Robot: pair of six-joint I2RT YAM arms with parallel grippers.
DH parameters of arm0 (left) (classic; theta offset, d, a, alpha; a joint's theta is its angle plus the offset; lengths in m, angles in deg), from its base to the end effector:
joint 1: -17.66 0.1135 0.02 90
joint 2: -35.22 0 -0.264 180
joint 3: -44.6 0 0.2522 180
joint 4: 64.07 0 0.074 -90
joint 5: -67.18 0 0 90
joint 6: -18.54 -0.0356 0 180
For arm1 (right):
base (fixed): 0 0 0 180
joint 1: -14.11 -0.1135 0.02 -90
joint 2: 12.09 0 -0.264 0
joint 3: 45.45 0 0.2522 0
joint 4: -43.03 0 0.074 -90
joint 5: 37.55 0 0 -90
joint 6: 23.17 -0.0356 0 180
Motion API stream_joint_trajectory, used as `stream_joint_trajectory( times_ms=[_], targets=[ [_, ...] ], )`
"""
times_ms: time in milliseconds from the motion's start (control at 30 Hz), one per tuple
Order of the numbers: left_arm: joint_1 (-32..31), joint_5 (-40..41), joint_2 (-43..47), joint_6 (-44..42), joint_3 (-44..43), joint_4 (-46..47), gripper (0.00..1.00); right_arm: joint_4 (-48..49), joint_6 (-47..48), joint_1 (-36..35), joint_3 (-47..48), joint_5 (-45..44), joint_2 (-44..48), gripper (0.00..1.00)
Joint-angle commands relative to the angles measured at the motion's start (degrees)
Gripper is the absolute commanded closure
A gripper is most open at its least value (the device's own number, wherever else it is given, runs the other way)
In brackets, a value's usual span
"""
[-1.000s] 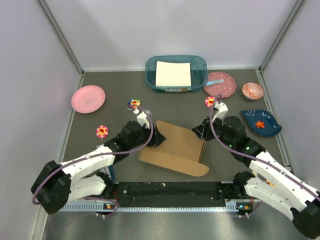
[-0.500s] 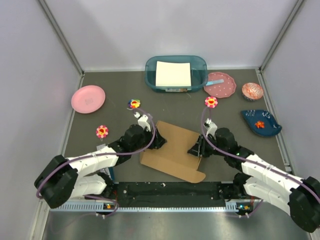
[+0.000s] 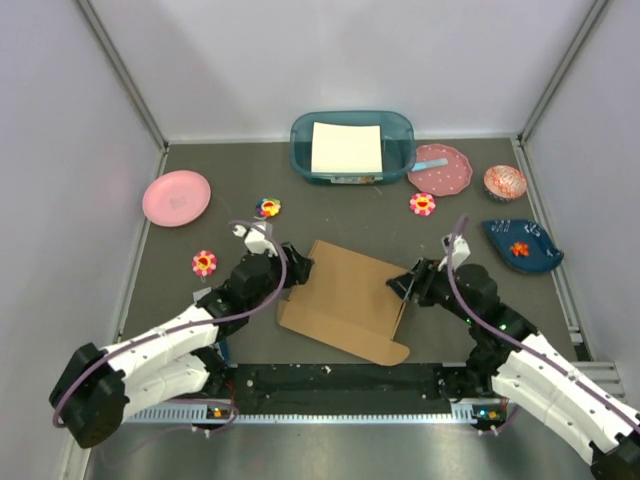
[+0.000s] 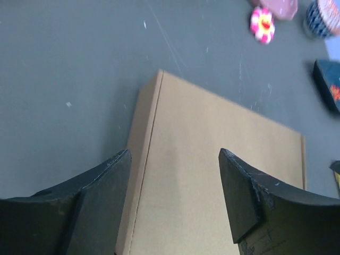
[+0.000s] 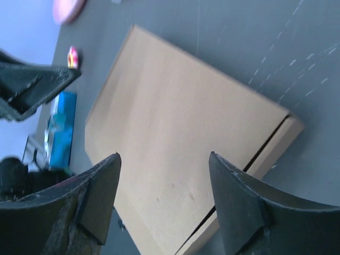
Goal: Fold the paper box
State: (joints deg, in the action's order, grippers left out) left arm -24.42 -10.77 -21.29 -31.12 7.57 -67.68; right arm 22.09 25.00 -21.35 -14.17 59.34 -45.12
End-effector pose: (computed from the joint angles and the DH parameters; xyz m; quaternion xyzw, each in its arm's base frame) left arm 0.1625 -0.1367 0.2069 -0.0453 0.8305 -0.2953 0.4701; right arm 0.1210 0.0914 0.2075 0.0129 0.8315 0.3845 0.4008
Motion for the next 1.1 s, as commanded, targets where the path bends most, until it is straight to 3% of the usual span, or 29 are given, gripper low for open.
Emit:
stream_joint_trajectory(
  times_ms=[0,67,100,200,300,467,667,800,1067],
  targets=[
    [0.16,9.38,5.09,-4.29,-2.91,-0.21,0.27,-8.53,2.09,-0.04,8.14,-15.22,3.68,0.26],
    [0.25,10.36,4.57,-6.14,-4.24,-2.14,0.24,-12.83,1.31,-0.13,10.95,-16.65,1.5,0.22],
    [0.34,10.62,3.87,-6.15,-5.46,-5.03,0.24,-16.34,0.44,-0.13,11.48,-16.91,-1.65,0.15],
    [0.43,11.76,-0.26,-5.01,-6.18,-8.91,0.21,-19.53,-4.13,-0.13,9.74,-15.08,-6.06,0.11],
    [0.78,9.93,-4.13,-2.99,-4.69,-9.45,0.19,-16.56,-8.01,-0.13,5.36,-11.66,-6.6,0.09],
    [1.31,2.73,-7.03,-1.66,-2.31,-2.78,0.18,-8.47,-8.72,-0.13,2.7,-7.16,-10.81,0.08],
    [1.3,-5.62,-12.74,-1.93,-3.45,-1.01,0.22,0.12,-4.77,-0.05,3.14,-5.4,-17.67,0.08],
    [1.39,-10.64,-15.38,0.17,-0.91,5.21,0.3,5.76,-0.38,1.53,4.71,-6.46,-22.49,0.1],
    [1.66,-9.16,-17.41,2.64,-0.55,9.0,0.38,11.13,4.56,9.18,13.06,-5.84,-37.26,0.23]
  ],
)
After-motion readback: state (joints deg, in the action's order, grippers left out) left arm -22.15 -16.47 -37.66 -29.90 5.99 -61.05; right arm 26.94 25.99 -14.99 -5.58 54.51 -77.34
